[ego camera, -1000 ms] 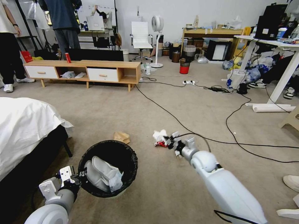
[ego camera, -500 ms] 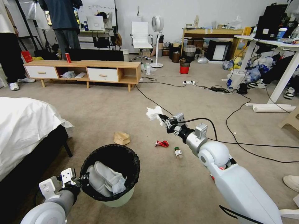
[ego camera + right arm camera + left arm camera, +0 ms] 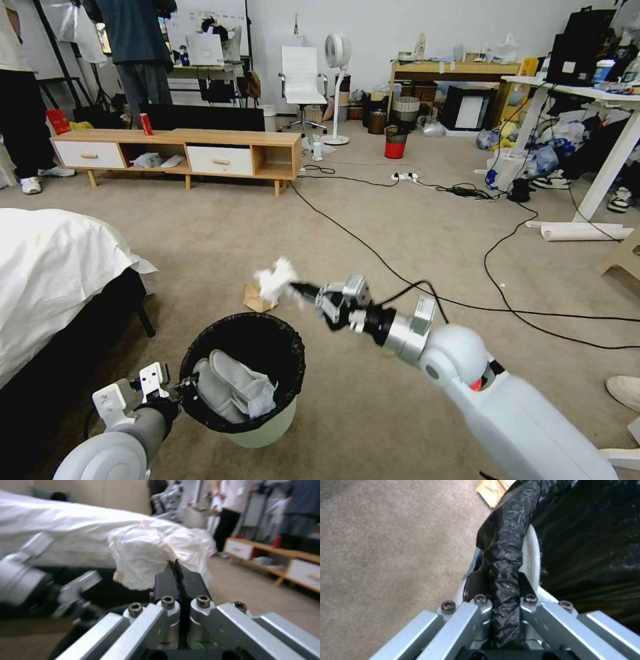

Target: Pick up the trash bin and place the garbage on the floor into it.

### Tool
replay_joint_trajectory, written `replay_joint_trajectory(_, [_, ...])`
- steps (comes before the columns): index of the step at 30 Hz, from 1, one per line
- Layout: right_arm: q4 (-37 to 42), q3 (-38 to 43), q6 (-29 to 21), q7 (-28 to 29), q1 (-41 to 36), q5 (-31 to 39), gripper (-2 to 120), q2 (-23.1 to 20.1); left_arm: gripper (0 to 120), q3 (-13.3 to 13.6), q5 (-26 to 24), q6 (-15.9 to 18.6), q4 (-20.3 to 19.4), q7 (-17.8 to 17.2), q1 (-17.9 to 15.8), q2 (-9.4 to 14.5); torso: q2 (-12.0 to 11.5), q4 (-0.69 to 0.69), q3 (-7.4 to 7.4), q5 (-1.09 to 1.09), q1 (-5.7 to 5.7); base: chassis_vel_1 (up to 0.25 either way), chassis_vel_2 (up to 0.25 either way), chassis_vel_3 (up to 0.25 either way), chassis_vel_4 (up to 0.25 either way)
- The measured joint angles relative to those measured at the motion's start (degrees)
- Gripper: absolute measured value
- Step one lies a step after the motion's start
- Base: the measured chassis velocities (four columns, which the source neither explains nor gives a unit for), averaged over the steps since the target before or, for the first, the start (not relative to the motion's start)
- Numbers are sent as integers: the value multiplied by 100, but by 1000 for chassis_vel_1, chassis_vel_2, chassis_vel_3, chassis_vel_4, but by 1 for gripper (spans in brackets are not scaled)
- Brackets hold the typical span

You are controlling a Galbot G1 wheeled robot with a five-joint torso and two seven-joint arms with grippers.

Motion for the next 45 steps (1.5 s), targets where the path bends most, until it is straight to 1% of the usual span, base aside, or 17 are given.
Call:
replay_joint_trajectory(8, [-9, -344, 67, -208, -277, -173, 0, -126, 3, 7, 21, -4, 12, 16, -9, -22, 0, 0, 0, 0, 0, 0, 0, 0, 0])
replay_joint_trajectory(23, [-116, -630, 86, -109, -468, -373, 0, -104, 3, 12, 40, -10, -27, 38, 13, -69, 0, 0, 0, 0, 0, 0, 0, 0, 0])
replay_joint_trajectory(24, [-122, -643, 86, -59, -478, -376, 2, -101, 3, 12, 43, -11, -31, 41, 15, -75, 0, 0, 0, 0, 0, 0, 0, 0, 0])
replay_joint_trajectory(25, [-129, -649, 86, -31, -480, -378, 9, -94, 3, 13, 44, -11, -36, 42, 15, -77, 0, 0, 0, 0, 0, 0, 0, 0, 0])
replay_joint_trajectory(27, [-136, -650, 86, -19, -480, -380, 12, -88, 3, 13, 44, -11, -43, 43, 16, -77, 0, 0, 0, 0, 0, 0, 0, 0, 0])
replay_joint_trajectory(28, [-143, -651, 86, 6, -477, -382, 19, -80, 3, 11, 45, -10, -48, 43, 19, -78, 0, 0, 0, 0, 0, 0, 0, 0, 0])
replay_joint_trajectory(31, [-146, -651, 86, 18, -472, -382, 22, -75, 3, 10, 45, -11, -50, 44, 21, -77, 0, 0, 0, 0, 0, 0, 0, 0, 0])
replay_joint_trajectory(32, [-147, -652, 86, 27, -469, -382, 30, -71, 3, 10, 45, -11, -52, 44, 23, -77, 0, 0, 0, 0, 0, 0, 0, 0, 0])
replay_joint_trajectory(33, [-147, -652, 86, 27, -469, -382, 30, -71, 3, 10, 45, -11, -52, 44, 23, -77, 0, 0, 0, 0, 0, 0, 0, 0, 0])
replay_joint_trajectory(34, [-150, -652, 86, 48, -463, -380, 38, -65, 3, 9, 46, -10, -60, 46, 25, -78, 0, 0, 0, 0, 0, 0, 0, 0, 0])
replay_joint_trajectory(35, [-153, -652, 86, 61, -464, -378, 43, -58, 3, 9, 47, -11, -66, 49, 26, -78, 0, 0, 0, 0, 0, 0, 0, 0, 0])
replay_joint_trajectory(36, [-153, -652, 86, 61, -464, -378, 43, -58, 3, 9, 47, -11, -66, 49, 26, -78, 0, 0, 0, 0, 0, 0, 0, 0, 0])
replay_joint_trajectory(38, [-156, -649, 86, 81, -485, -371, 56, -48, 3, 9, 52, -11, -67, 55, 26, -81, 0, 0, 0, 0, 0, 0, 0, 0, 0])
replay_joint_trajectory(41, [-160, -648, 86, 110, -489, -365, 61, -47, 3, 9, 55, -11, -67, 59, 26, -81, 0, 0, 0, 0, 0, 0, 0, 0, 0])
replay_joint_trajectory(43, [-178, -648, 89, 170, -489, -352, 73, -38, 3, 9, 68, -11, -65, 64, 26, -90, 0, 0, 0, 0, 0, 0, 0, 0, 0])
replay_joint_trajectory(44, [-178, -648, 89, 170, -489, -352, 73, -38, 3, 9, 68, -11, -65, 64, 26, -90, 0, 0, 0, 0, 0, 0, 0, 0, 0])
replay_joint_trajectory(45, [-188, -653, 94, 183, -485, -349, 78, -33, 3, 9, 73, -11, -64, 67, 26, -93, 0, 0, 0, 0, 0, 0, 0, 0, 0])
